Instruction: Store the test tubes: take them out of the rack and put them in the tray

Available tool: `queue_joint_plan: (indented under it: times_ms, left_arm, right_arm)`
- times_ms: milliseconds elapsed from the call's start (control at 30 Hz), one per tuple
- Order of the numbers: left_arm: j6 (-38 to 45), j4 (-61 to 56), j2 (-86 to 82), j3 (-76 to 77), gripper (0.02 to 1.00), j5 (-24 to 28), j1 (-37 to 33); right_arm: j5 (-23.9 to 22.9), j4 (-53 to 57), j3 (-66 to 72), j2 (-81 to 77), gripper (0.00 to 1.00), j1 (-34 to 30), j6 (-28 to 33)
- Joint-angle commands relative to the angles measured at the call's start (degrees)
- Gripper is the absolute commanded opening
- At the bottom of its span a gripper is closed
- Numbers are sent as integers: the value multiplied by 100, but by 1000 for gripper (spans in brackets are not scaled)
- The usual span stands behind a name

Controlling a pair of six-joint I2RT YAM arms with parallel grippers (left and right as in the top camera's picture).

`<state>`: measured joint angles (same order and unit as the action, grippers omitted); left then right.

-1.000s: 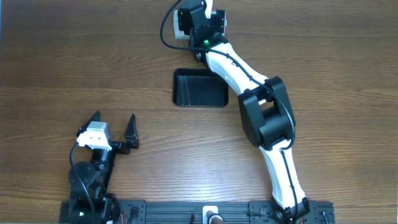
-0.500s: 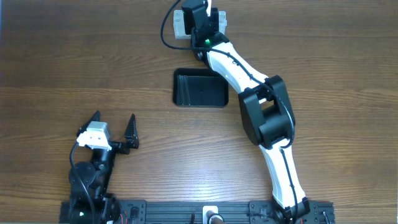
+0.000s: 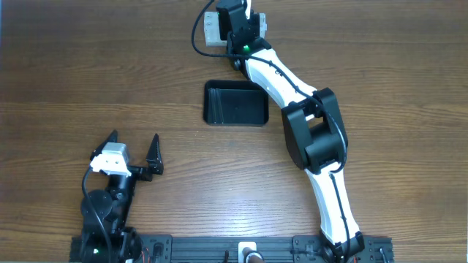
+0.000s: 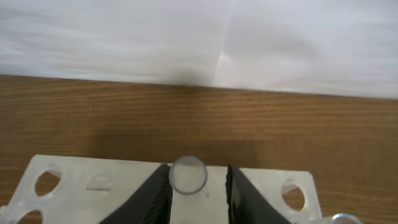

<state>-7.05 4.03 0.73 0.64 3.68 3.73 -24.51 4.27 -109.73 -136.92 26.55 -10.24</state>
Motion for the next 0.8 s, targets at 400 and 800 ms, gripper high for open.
queue_joint_plan:
  times_ms: [400, 800]
  left_arm:
    - [83, 7, -39, -31, 1000, 35, -26]
    - [83, 7, -39, -31, 1000, 35, -26]
  right_arm:
    - [92, -66, -160, -101, 169, -66, 20]
    - [92, -66, -160, -76, 128, -68, 20]
